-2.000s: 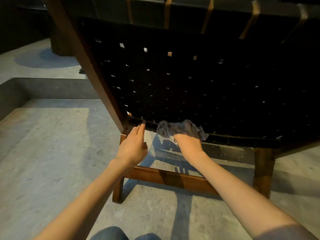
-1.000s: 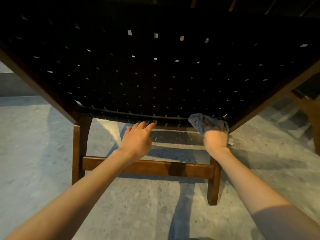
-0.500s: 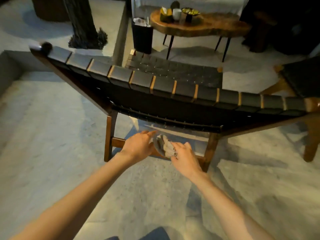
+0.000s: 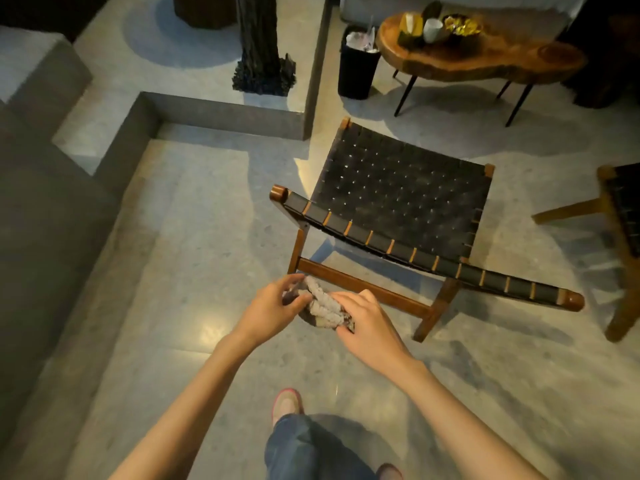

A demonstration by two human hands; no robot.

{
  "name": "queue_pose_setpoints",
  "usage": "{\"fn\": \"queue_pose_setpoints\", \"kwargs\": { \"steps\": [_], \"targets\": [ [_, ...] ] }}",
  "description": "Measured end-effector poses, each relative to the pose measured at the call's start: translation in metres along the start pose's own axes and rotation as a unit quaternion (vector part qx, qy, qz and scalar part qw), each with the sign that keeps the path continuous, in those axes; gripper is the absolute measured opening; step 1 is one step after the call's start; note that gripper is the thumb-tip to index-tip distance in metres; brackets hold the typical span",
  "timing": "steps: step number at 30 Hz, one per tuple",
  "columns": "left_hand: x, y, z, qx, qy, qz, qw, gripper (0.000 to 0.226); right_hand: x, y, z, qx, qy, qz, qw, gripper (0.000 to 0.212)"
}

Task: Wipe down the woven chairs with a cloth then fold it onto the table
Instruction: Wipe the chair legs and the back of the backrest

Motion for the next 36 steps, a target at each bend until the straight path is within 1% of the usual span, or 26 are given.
{"fn": "queue_pose_setpoints", "kwargs": {
  "steps": [5, 8, 10, 13, 16, 21, 23, 26, 29, 31, 33, 35, 36],
  "targets": [
    [-0.078, 0.007, 0.028, -0.003, 0.062, 0.096, 0.993, 0.039, -0.022, -0.066, -0.052, -0.044, -0.008, 0.006, 0.999, 0.049],
    [-0.116, 0.009, 0.029, -0.014, 0.083, 0.191, 0.978, 0.036, -0.032, -0.092, -0.086, -0.062, 0.000, 0.000, 0.998, 0.049],
    [-0.141, 0.011, 0.022, -0.016, 0.096, 0.250, 0.963, 0.032, -0.039, -0.104, -0.109, -0.072, 0.003, -0.009, 0.997, 0.049],
    [-0.180, 0.014, 0.001, -0.016, 0.109, 0.304, 0.946, 0.031, -0.053, -0.116, -0.146, -0.084, 0.000, -0.023, 0.996, 0.050],
    [-0.220, 0.022, -0.035, -0.011, 0.094, 0.351, 0.932, 0.029, -0.070, -0.119, -0.192, -0.087, -0.010, -0.039, 0.995, 0.054],
    [-0.292, 0.040, -0.119, -0.006, 0.068, 0.337, 0.939, 0.032, -0.101, -0.116, -0.285, -0.054, -0.021, -0.122, 0.991, 0.060],
    [-0.320, 0.050, -0.151, -0.012, 0.056, 0.330, 0.942, 0.031, -0.117, -0.117, -0.325, -0.030, -0.015, -0.178, 0.983, 0.052],
    [-0.362, 0.065, -0.194, -0.008, 0.044, 0.286, 0.957, 0.030, -0.138, -0.118, -0.380, -0.005, -0.014, -0.246, 0.969, 0.042],
    [-0.402, 0.077, -0.232, 0.017, 0.018, 0.249, 0.968, 0.032, -0.151, -0.116, -0.429, 0.046, -0.010, -0.347, 0.937, 0.031],
    [-0.424, 0.081, -0.257, 0.015, 0.003, 0.240, 0.971, 0.034, -0.156, -0.112, -0.456, 0.078, 0.020, -0.391, 0.917, 0.021],
    [-0.442, 0.081, -0.285, 0.004, -0.013, 0.235, 0.972, 0.037, -0.159, -0.108, -0.481, 0.097, 0.031, -0.419, 0.902, 0.025],
    [-0.457, 0.081, -0.313, 0.000, -0.044, 0.220, 0.974, 0.038, -0.159, -0.103, -0.504, 0.123, 0.045, -0.444, 0.886, 0.034],
    [-0.463, 0.082, -0.326, 0.003, -0.062, 0.206, 0.976, 0.038, -0.159, -0.099, -0.515, 0.137, 0.061, -0.444, 0.883, 0.034]
  ]
}}
Point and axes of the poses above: each hand's wrist, its own z-axis away from the middle knuckle, its own x-axis out of the palm, y = z × x, the point moved 3 cm from there along -z, towards the middle knuckle, and after that the axes turned 11 degrees about -y, right-handed, at the moved point
